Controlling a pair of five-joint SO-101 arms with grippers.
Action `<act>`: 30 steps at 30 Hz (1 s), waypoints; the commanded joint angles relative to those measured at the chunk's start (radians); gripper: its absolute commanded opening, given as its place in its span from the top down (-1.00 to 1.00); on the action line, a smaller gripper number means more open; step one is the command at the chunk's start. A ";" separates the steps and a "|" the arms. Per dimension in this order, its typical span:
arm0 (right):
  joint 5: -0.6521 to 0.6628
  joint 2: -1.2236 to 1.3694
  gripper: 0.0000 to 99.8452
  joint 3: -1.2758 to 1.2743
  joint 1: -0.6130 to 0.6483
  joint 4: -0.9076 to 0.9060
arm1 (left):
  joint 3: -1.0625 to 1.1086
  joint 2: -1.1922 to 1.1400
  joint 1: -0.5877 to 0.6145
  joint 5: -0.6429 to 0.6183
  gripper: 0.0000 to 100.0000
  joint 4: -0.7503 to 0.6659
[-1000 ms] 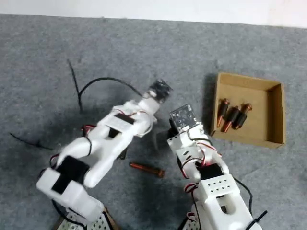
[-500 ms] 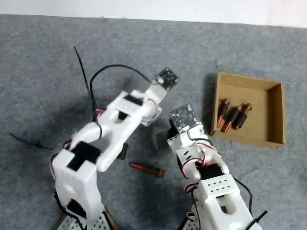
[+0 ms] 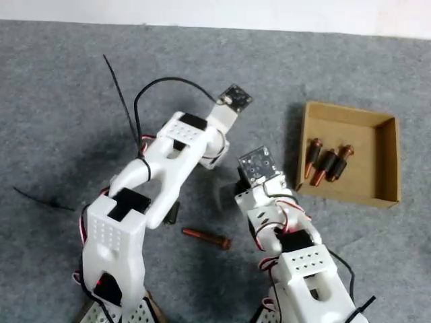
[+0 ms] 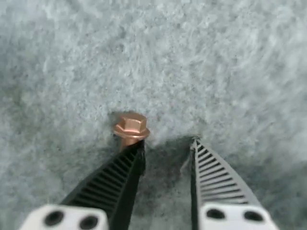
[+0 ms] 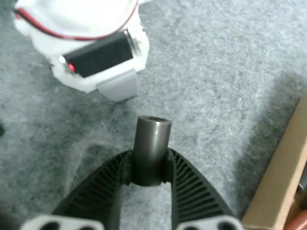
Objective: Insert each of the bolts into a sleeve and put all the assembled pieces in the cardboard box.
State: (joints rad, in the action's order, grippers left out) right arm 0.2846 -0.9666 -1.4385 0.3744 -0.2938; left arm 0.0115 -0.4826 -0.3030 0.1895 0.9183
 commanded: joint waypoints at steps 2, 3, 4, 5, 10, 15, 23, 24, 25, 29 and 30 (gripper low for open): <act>0.006 -0.018 0.99 0.008 -0.012 0.033 | -0.025 -0.002 0.030 -0.017 0.71 0.014; 0.006 -0.018 0.99 0.008 -0.012 0.033 | -0.022 -0.002 0.030 -0.017 0.71 0.015; 0.006 -0.018 0.99 0.008 -0.012 0.033 | -0.021 -0.002 0.025 -0.017 0.71 0.021; 0.006 -0.018 0.99 0.008 -0.012 0.033 | -0.022 -0.002 0.022 -0.014 0.71 0.041; 0.008 -0.018 0.99 0.007 -0.012 0.033 | -0.022 -0.004 -0.018 -0.011 0.71 0.089; 0.011 -0.025 0.99 -0.013 -0.013 0.033 | -0.030 -0.007 -0.008 -0.011 0.71 0.087; 0.011 -0.025 0.99 -0.013 -0.015 0.033 | -0.031 -0.007 -0.007 -0.011 0.71 0.087; 0.011 -0.025 0.99 -0.013 -0.015 0.033 | -0.031 -0.007 -0.005 -0.011 0.71 0.087; 0.011 -0.025 0.99 -0.013 -0.015 0.035 | -0.031 -0.007 -0.005 -0.011 0.71 0.087; 0.011 -0.018 0.99 -0.038 -0.015 0.101 | -0.024 0.001 0.008 -0.009 0.75 0.094; 0.011 -0.018 0.99 -0.048 -0.015 0.120 | -0.024 0.001 0.010 -0.008 0.80 0.097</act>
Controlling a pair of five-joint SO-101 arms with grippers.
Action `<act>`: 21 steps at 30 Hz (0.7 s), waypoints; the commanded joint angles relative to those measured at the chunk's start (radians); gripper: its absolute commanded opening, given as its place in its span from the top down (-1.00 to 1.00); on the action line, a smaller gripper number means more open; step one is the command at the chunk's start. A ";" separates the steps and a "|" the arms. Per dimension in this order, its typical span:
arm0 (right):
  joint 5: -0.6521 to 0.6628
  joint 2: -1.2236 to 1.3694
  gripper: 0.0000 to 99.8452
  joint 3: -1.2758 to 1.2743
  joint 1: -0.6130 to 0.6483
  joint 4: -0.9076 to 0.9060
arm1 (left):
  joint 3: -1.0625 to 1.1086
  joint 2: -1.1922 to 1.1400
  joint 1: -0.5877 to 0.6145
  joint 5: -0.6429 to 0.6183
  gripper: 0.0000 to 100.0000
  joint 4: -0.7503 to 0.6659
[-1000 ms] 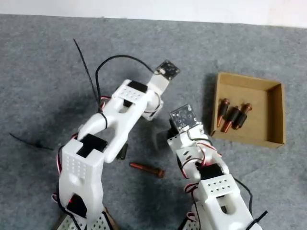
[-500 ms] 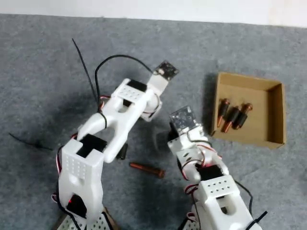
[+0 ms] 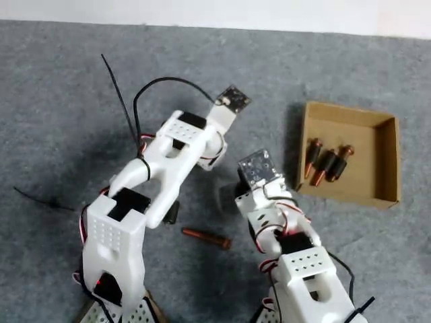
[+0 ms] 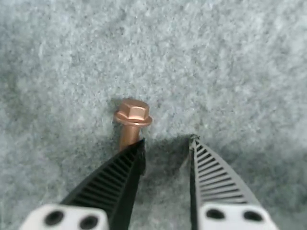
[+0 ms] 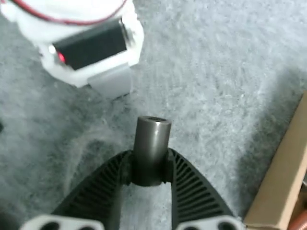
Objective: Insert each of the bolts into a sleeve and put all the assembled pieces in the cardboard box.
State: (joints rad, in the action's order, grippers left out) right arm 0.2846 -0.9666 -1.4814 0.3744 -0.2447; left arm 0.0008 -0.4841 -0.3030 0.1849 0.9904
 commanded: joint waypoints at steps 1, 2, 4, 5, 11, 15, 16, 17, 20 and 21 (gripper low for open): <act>0.011 -0.018 0.99 -0.015 -0.015 0.088 | -0.016 0.005 0.007 0.025 0.87 0.043; 0.011 -0.018 0.99 -0.021 -0.015 0.099 | -0.013 0.016 0.002 0.071 0.94 0.060; 0.011 -0.018 0.99 -0.024 -0.015 0.104 | 0.007 0.050 0.002 0.114 0.99 0.074; 0.011 -0.018 0.99 -0.024 -0.015 0.104 | 0.038 0.068 0.008 0.092 0.96 0.066; 0.011 -0.018 0.99 -0.024 -0.015 0.104 | 0.259 0.249 0.012 0.064 0.89 -0.117; 0.011 -0.018 0.99 -0.024 -0.015 0.102 | 0.426 0.381 0.039 0.064 0.88 -0.290; 0.011 -0.018 0.99 -0.024 -0.015 0.102 | 0.456 0.407 0.048 0.064 0.86 -0.321; 0.011 -0.018 0.99 -0.024 -0.015 0.102 | 0.481 0.427 0.054 0.061 0.82 -0.345; 0.011 -0.018 0.99 -0.024 -0.015 0.102 | 0.515 0.443 0.064 0.057 0.70 -0.404; 0.011 -0.018 0.99 -0.024 -0.015 0.102 | 0.516 0.443 0.064 0.057 0.69 -0.416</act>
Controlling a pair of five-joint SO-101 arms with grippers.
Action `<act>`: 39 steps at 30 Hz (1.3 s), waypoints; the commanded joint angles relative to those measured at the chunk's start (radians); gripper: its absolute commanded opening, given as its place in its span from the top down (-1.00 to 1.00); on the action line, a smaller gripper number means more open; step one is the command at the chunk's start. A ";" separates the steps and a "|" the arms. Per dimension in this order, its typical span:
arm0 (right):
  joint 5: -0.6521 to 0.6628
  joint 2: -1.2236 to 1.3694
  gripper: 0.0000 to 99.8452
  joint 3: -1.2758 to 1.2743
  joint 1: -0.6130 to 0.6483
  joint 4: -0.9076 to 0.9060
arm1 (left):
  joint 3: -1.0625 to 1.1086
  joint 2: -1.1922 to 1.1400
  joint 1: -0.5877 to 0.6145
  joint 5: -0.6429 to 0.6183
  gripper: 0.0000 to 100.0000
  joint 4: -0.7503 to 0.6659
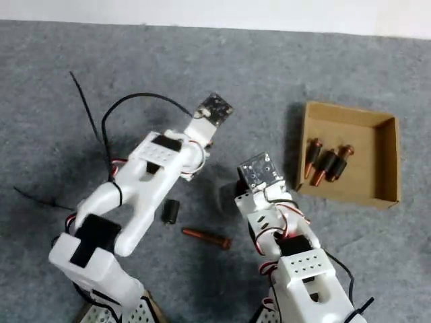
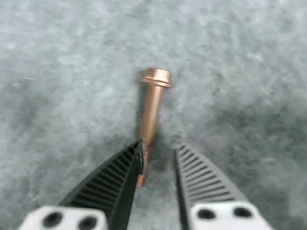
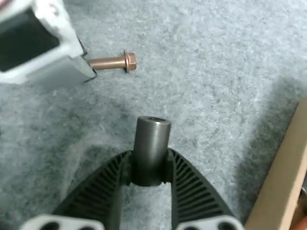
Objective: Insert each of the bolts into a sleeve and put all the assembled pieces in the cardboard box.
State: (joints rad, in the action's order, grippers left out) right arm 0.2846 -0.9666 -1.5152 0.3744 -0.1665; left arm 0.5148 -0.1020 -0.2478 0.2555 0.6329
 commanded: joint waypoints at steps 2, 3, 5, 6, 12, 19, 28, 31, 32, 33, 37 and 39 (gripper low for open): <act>0.011 -0.018 0.99 0.010 -0.015 0.024 | 0.002 0.059 0.008 -0.014 0.65 -0.075; 0.011 -0.018 0.99 0.010 -0.015 0.024 | 0.004 0.058 0.008 -0.014 0.64 -0.084; 0.011 -0.018 0.99 0.010 -0.015 0.024 | -0.004 0.025 0.008 -0.012 0.60 -0.100; 0.011 -0.018 0.99 0.010 -0.015 0.024 | -0.018 -0.001 0.008 -0.012 0.59 -0.100; 0.011 -0.018 0.99 0.010 -0.015 0.024 | -0.282 -0.225 0.010 -0.009 0.58 0.060; 0.011 -0.018 0.99 0.010 -0.015 0.024 | -0.616 -0.435 0.042 -0.012 0.58 0.348; 0.011 -0.018 0.99 0.010 -0.015 0.024 | -0.748 -0.519 0.038 -0.005 0.58 0.465; 0.011 -0.018 0.99 0.010 -0.015 0.024 | -0.750 -0.519 0.036 0.025 0.58 0.465; 0.011 -0.018 0.99 0.010 -0.015 0.024 | -0.750 -0.519 0.036 0.023 0.58 0.465; 0.011 -0.018 0.99 0.010 -0.015 0.024 | -0.751 -0.519 0.036 0.023 0.57 0.462; 0.011 -0.018 0.99 0.010 -0.015 0.024 | -0.751 -0.521 0.035 0.025 0.58 0.457; 0.011 -0.018 0.99 0.010 -0.015 0.024 | -0.746 -0.521 0.035 0.025 0.58 0.419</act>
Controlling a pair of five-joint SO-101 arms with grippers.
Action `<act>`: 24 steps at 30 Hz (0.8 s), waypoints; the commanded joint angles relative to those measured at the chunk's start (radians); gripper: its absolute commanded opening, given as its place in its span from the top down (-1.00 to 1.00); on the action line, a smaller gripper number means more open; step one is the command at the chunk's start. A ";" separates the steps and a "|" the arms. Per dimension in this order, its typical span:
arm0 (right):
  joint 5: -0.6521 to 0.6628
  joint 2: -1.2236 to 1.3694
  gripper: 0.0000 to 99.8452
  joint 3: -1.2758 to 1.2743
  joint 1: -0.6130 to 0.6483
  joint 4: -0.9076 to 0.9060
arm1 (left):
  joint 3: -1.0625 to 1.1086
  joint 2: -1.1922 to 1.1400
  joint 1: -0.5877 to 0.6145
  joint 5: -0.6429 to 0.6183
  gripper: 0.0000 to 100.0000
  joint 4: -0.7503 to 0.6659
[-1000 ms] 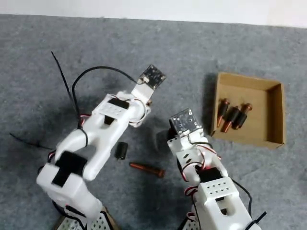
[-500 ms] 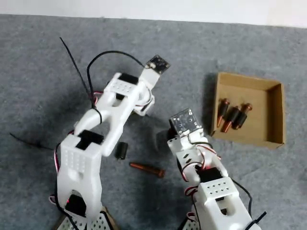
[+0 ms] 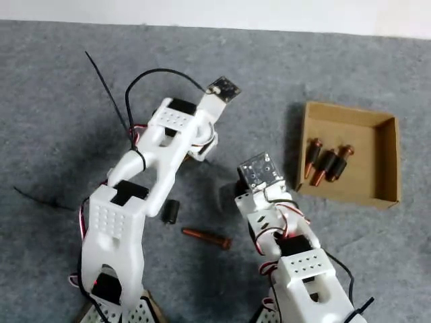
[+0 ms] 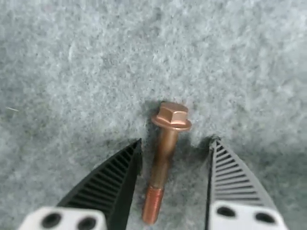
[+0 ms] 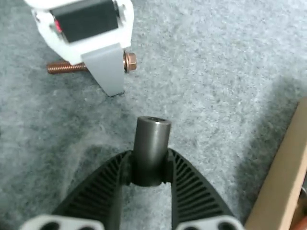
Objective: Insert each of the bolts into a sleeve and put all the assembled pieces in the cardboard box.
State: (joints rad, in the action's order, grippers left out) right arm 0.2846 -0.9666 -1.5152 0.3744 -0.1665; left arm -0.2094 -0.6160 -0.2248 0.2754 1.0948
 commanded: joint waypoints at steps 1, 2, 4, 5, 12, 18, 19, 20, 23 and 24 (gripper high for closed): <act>0.011 -0.018 0.99 0.010 -0.015 0.024 | -0.018 -0.008 0.012 0.005 0.58 -0.072; 0.011 -0.018 0.99 0.010 -0.015 0.024 | -0.013 -0.010 0.012 0.005 0.58 -0.098; 0.011 -0.018 0.99 0.010 -0.015 0.024 | -0.001 -0.025 0.012 0.005 0.58 -0.140; 0.011 -0.018 0.99 0.010 -0.015 0.024 | -0.001 -0.031 0.012 0.003 0.58 -0.152; 0.011 -0.018 0.99 0.010 -0.015 0.024 | -0.012 -0.041 -0.005 0.008 0.57 -0.157; 0.011 -0.018 0.99 0.010 -0.015 0.024 | -0.005 -0.047 -0.004 0.009 0.57 -0.155; 0.011 -0.018 0.99 0.010 -0.015 0.024 | -0.005 -0.047 -0.004 0.009 0.57 -0.155; 0.011 -0.018 0.99 0.010 -0.015 0.024 | -0.005 -0.047 -0.002 0.009 0.58 -0.155; 0.011 -0.018 0.99 0.010 -0.015 0.024 | -0.005 -0.047 -0.001 0.009 0.58 -0.155; 0.011 -0.018 0.99 0.010 -0.015 0.024 | -0.005 -0.047 -0.001 0.009 0.58 -0.155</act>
State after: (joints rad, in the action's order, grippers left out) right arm 0.2846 -0.9666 -1.5152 0.3744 -0.1665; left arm -0.2018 -0.6498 -0.2248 0.2754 0.9843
